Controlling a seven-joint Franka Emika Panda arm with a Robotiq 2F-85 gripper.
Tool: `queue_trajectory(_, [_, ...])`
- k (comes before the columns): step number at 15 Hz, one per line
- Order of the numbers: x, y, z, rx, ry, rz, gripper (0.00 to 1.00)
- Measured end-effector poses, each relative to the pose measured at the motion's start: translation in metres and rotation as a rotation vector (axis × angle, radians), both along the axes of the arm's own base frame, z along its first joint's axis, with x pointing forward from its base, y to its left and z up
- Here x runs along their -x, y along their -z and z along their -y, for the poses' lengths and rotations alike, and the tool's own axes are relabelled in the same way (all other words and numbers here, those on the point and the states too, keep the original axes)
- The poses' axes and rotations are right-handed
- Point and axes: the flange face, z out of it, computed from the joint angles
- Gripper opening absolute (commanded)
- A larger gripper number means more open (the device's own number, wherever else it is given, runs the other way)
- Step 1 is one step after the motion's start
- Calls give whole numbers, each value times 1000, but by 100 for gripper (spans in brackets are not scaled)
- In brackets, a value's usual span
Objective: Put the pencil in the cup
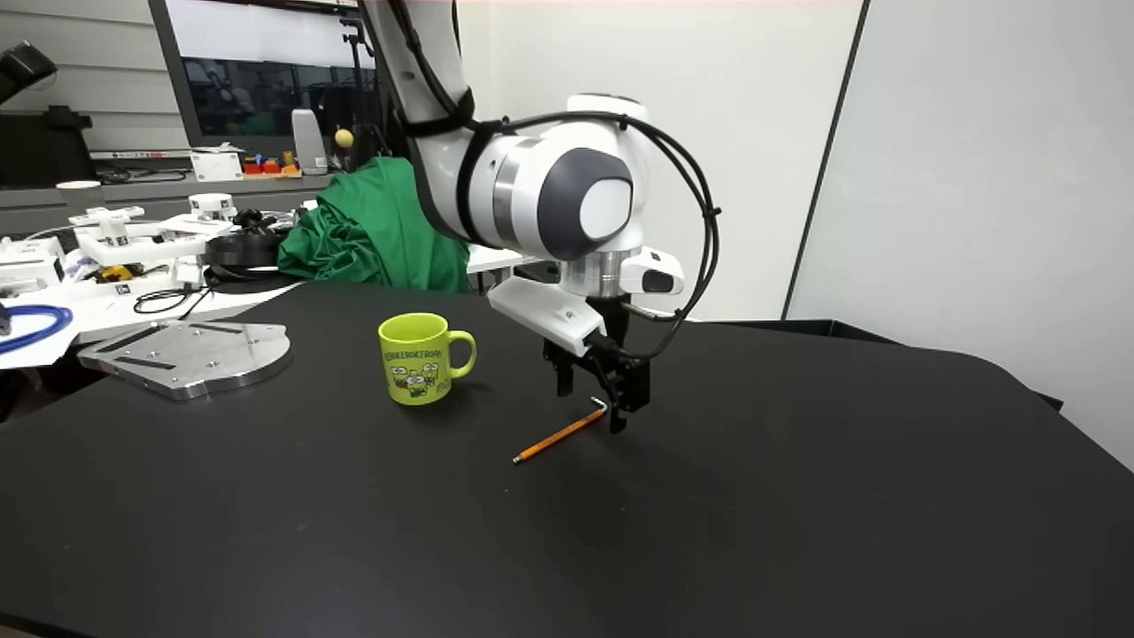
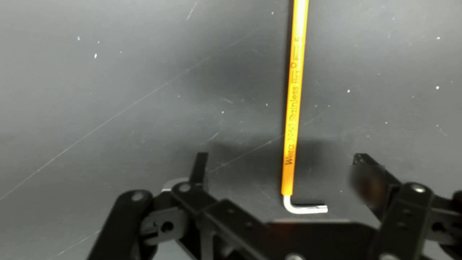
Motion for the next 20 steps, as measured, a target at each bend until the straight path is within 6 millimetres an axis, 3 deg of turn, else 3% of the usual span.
queue_trajectory(4, [1, 9, -2, 3, -5, 0, 100])
queue_trajectory(5, [2, 11, -2, 4, -6, 1, 82])
queue_trajectory(16, [0, 13, 0, 8, -23, 12, 6])
queue_trajectory(18, [-1, 12, 1, 8, -24, 16, 0])
queue_trajectory(20, [-2, 11, 0, 3, -21, 19, 2])
